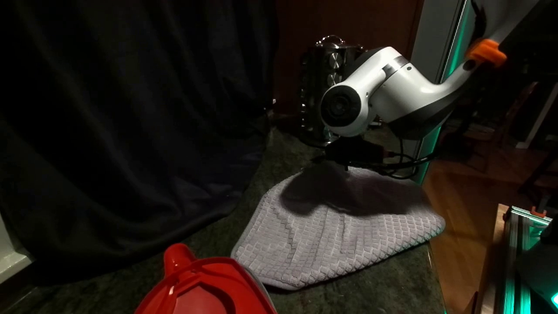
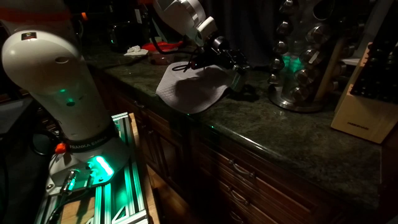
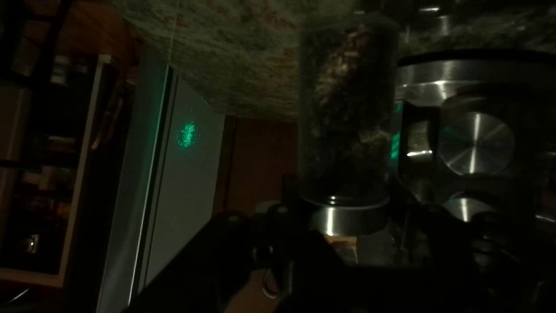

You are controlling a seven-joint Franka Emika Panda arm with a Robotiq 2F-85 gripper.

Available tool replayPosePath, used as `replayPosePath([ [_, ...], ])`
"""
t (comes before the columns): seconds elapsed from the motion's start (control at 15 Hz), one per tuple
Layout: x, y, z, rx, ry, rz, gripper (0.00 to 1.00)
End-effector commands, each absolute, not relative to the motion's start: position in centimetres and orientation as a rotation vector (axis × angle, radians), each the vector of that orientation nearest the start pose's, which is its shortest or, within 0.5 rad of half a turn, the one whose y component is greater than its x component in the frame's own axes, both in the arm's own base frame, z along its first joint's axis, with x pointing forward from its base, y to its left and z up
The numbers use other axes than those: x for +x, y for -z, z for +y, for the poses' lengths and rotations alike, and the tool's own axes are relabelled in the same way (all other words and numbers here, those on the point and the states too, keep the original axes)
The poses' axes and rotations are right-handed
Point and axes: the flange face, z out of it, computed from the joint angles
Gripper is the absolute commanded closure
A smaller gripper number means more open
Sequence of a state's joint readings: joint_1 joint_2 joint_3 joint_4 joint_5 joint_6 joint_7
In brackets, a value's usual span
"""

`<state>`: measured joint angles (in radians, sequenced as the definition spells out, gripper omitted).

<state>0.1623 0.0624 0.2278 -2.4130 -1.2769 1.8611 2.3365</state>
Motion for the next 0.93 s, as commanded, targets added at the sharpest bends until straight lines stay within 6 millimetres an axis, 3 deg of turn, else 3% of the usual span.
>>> replayPosePath([
  [0.0,44.8,-27.8,9.4,1.803,-1.077,-1.264,0.75],
  [0.87,45.4,-25.2,6.4,1.585,-1.099,-1.426,0.75],
])
